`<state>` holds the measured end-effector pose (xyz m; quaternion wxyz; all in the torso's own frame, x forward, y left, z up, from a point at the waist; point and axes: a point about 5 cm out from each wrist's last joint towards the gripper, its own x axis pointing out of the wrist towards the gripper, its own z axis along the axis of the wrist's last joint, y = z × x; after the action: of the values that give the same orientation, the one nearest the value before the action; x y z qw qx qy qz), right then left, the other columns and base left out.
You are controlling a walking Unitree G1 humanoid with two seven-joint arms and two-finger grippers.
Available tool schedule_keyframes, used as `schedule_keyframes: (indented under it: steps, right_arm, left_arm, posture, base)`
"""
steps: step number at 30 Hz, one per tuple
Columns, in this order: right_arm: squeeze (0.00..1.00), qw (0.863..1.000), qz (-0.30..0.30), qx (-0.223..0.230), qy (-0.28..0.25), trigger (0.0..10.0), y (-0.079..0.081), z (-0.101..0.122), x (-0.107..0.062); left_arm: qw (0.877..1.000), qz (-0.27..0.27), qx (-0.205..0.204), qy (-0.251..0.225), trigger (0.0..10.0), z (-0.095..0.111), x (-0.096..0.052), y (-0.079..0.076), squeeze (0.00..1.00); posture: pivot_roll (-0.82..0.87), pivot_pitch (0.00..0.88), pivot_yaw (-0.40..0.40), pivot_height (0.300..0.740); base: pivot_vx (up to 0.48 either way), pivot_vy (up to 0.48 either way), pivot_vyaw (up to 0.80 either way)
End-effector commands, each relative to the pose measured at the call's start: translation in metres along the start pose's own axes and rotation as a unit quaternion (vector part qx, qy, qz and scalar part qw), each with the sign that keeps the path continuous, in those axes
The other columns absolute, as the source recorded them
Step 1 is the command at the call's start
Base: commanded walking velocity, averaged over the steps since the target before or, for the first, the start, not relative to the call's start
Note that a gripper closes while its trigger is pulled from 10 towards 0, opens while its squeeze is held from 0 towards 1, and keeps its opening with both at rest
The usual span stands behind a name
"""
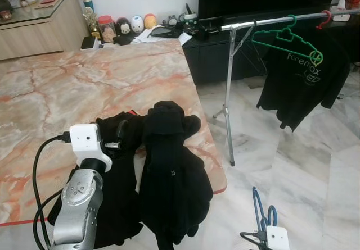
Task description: Hang hanger
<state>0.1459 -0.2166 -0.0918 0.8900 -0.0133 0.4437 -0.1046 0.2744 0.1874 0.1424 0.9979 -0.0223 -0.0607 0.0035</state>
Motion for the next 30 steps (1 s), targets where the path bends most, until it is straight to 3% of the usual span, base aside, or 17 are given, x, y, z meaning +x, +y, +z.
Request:
schedule_keyframes:
  steps: [1,30]
  right_arm:
    - [0.00,1.000,0.000,0.001,0.006,10.0,0.0018,-0.0031,-0.0007]
    - [0.00,1.000,-0.001,0.002,0.014,10.0,0.0016,-0.0064,-0.0014]
  left_arm:
    - [1.000,0.006,0.005,0.003,10.0,-0.0026,0.0007,0.0015,0.00]
    - [1.000,0.003,0.003,-0.019,10.0,0.0041,0.0074,-0.0026,0.00]
  posture:
    - [-0.09,0.000,0.047,0.740]
    - [-0.09,0.000,0.048,0.740]
  base:
    - [0.000,-0.398,0.00]
    - [0.000,-0.405,0.00]
